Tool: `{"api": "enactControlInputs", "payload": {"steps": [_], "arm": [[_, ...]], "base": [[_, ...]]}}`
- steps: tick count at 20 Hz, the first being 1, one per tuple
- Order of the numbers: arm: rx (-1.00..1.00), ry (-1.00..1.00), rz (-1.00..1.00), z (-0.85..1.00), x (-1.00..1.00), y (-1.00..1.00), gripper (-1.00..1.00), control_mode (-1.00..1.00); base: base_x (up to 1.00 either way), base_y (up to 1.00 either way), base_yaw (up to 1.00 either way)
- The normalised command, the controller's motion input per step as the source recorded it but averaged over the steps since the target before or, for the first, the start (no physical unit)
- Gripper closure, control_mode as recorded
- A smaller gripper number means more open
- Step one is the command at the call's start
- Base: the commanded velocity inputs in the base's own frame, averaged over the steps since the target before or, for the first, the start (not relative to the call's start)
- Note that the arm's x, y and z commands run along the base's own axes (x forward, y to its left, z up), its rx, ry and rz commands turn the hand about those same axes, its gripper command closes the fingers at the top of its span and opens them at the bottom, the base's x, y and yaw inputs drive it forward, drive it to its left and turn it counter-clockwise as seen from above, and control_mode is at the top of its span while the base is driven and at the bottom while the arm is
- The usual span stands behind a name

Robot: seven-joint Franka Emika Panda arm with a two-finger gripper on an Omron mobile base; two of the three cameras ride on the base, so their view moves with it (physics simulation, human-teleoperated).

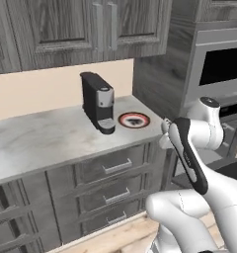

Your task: Pick up the tongs from the counter and place them near the plate next to the oven.

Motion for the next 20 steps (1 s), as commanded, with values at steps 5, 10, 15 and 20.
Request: {"api": "enactControlInputs", "payload": {"steps": [5,10,15,20], "arm": [[0.0,0.0,0.0,0.0,0.0,0.0,1.0,1.0],[0.0,0.0,0.0,0.0,0.0,0.0,1.0,1.0],[0.0,0.0,0.0,0.0,0.0,0.0,1.0,1.0],[0.0,0.0,0.0,0.0,0.0,0.0,1.0,1.0]], "base": [[0.57,0.0,-0.22],[0.59,0.0,-0.21],[0.56,0.0,-0.2],[0.51,0.0,-0.2]]}}
